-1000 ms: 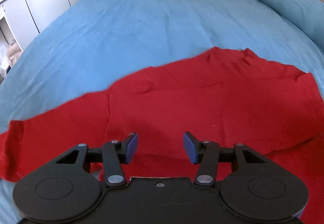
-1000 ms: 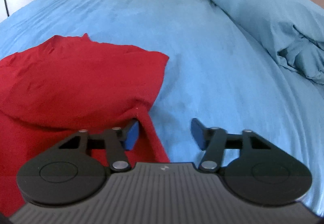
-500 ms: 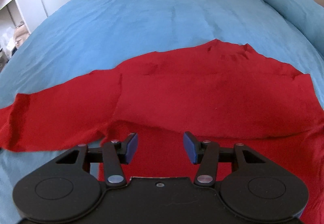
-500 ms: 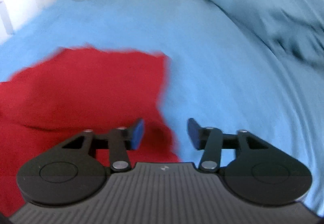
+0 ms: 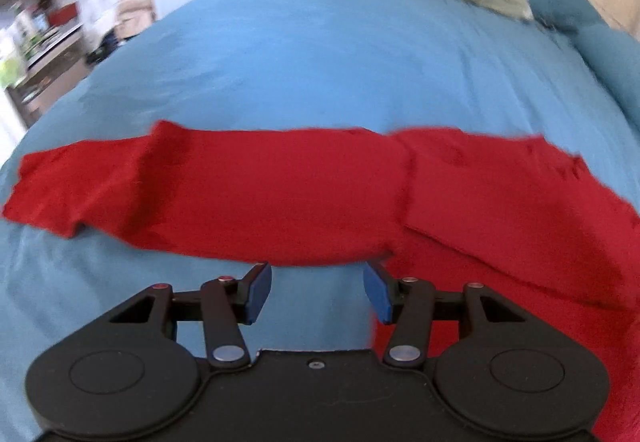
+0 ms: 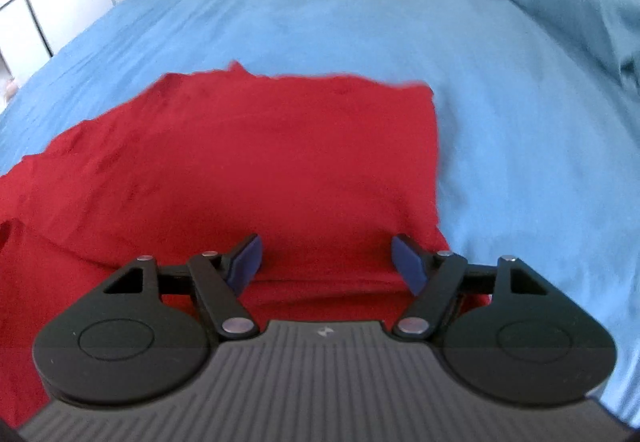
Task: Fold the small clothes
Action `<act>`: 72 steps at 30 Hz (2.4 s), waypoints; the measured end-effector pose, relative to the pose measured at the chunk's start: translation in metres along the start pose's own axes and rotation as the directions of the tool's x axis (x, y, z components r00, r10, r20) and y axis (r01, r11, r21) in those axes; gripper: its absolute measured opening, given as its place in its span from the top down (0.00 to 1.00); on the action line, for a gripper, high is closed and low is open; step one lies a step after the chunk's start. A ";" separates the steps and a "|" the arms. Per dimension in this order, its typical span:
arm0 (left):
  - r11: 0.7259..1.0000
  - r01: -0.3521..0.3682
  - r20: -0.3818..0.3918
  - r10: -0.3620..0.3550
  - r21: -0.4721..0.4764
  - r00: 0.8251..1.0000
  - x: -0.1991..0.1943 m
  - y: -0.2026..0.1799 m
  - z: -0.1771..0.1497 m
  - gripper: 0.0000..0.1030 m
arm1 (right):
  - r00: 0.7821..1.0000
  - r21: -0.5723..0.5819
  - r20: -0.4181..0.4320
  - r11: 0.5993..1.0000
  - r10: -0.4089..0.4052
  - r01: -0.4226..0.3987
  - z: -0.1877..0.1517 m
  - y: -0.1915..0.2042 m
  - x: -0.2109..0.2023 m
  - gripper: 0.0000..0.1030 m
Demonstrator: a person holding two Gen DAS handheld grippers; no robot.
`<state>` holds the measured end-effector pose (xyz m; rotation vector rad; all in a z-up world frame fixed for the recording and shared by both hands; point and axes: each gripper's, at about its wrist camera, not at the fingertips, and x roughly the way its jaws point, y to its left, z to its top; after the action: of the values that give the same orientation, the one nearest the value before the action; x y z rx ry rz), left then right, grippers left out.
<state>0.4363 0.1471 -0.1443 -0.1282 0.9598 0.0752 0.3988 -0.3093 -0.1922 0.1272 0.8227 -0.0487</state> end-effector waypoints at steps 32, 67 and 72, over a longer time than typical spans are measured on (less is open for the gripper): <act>0.897 -0.122 0.116 0.188 -0.424 0.975 0.037 0.253 0.020 0.50 | 0.987 -0.045 -0.056 0.987 0.150 -0.153 -0.007 0.229 -0.012 0.00; 0.929 0.289 0.107 -0.320 0.232 0.941 0.013 -0.249 -0.013 0.93 | 0.976 0.094 0.063 0.972 0.209 -0.215 0.032 -0.010 -0.068 0.00; 0.933 0.276 0.002 -0.284 0.230 0.959 0.052 -0.275 -0.040 0.91 | 0.974 0.146 0.053 0.963 0.221 -0.226 0.018 -0.048 -0.053 0.00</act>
<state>0.4673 -0.1299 -0.1889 -0.0501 0.9000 -0.2952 0.3718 -0.3600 -0.1460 0.3607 0.7633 0.0999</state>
